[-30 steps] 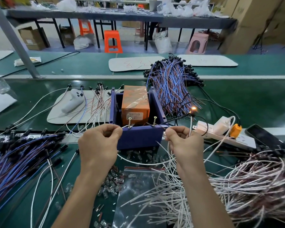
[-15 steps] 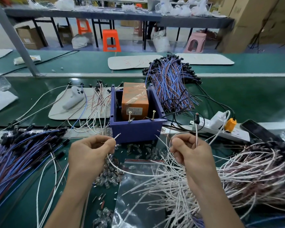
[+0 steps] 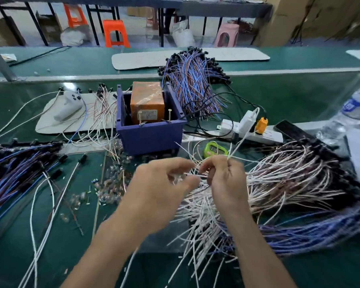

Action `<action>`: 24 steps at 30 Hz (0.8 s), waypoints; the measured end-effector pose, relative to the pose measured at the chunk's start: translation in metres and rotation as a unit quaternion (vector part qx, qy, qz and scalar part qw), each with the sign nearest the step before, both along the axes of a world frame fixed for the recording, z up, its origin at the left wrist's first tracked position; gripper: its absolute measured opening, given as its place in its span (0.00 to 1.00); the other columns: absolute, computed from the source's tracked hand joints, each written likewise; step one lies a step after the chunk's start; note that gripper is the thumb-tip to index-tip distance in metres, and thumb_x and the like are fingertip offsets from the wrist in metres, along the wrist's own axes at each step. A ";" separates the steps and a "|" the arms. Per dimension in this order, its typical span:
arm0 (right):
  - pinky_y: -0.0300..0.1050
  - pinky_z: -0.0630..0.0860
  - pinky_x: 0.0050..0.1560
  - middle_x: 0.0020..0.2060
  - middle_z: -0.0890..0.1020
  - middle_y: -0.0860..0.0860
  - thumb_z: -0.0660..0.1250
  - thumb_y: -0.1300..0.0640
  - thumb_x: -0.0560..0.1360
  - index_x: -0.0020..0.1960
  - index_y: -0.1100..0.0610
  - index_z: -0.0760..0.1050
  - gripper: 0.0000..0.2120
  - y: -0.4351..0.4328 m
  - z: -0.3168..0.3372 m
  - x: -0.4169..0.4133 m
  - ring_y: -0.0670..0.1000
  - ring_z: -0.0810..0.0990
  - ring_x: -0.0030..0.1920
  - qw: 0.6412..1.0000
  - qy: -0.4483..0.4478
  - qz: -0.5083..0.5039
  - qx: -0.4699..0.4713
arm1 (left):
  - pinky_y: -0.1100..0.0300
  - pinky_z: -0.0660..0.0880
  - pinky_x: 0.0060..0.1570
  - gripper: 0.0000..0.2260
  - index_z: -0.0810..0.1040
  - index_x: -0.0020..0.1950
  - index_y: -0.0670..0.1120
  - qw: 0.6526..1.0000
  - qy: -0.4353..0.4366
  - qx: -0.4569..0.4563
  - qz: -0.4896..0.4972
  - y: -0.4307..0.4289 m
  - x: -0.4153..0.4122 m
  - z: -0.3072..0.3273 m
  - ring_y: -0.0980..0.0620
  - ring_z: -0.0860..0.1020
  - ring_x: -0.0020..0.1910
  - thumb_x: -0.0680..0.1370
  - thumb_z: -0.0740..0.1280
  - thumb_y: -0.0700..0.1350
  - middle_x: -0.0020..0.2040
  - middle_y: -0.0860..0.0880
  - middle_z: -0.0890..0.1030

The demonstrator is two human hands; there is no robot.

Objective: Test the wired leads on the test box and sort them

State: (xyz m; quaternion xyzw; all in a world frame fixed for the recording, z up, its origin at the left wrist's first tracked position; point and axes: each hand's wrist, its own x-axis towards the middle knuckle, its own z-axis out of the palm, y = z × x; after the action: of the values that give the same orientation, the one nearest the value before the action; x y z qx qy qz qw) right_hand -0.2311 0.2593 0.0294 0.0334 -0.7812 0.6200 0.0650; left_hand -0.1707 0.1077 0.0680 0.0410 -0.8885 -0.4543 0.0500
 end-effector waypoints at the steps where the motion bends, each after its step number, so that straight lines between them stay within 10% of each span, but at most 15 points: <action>1: 0.45 0.69 0.27 0.23 0.73 0.45 0.57 0.50 0.81 0.35 0.50 0.80 0.21 0.000 -0.001 0.001 0.45 0.71 0.26 1.000 -0.004 -0.012 -0.011 | 0.67 0.79 0.52 0.13 0.82 0.60 0.65 0.999 -0.021 0.003 -0.041 0.012 -0.004 -0.001 0.70 0.80 0.49 0.76 0.72 0.58 0.49 0.68 0.84; 12: 0.39 0.66 0.21 0.22 0.76 0.48 0.59 0.50 0.86 0.38 0.57 0.79 0.22 0.078 -0.012 -0.013 0.46 0.72 0.21 0.985 -0.071 -0.132 -0.092 | 0.64 0.68 0.22 0.09 0.85 0.45 0.62 0.990 -0.057 0.007 -0.132 0.054 -0.040 -0.021 0.59 0.71 0.23 0.80 0.71 0.47 0.34 0.60 0.83; 24: 0.51 0.80 0.47 0.28 0.84 0.56 0.62 0.34 0.79 0.35 0.62 0.80 0.32 0.173 -0.005 -0.054 0.57 0.83 0.35 0.937 -0.192 -0.224 0.186 | 0.70 0.66 0.22 0.12 0.85 0.41 0.62 0.993 -0.038 -0.025 -0.108 0.103 -0.064 -0.041 0.62 0.72 0.21 0.79 0.73 0.45 0.31 0.66 0.81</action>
State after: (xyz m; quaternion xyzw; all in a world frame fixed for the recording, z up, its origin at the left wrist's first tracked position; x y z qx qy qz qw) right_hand -0.2856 0.4326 0.0244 -0.2509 -0.8674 0.4275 0.0436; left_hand -0.2347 0.2110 0.0271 -0.0386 -0.8999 -0.4332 -0.0323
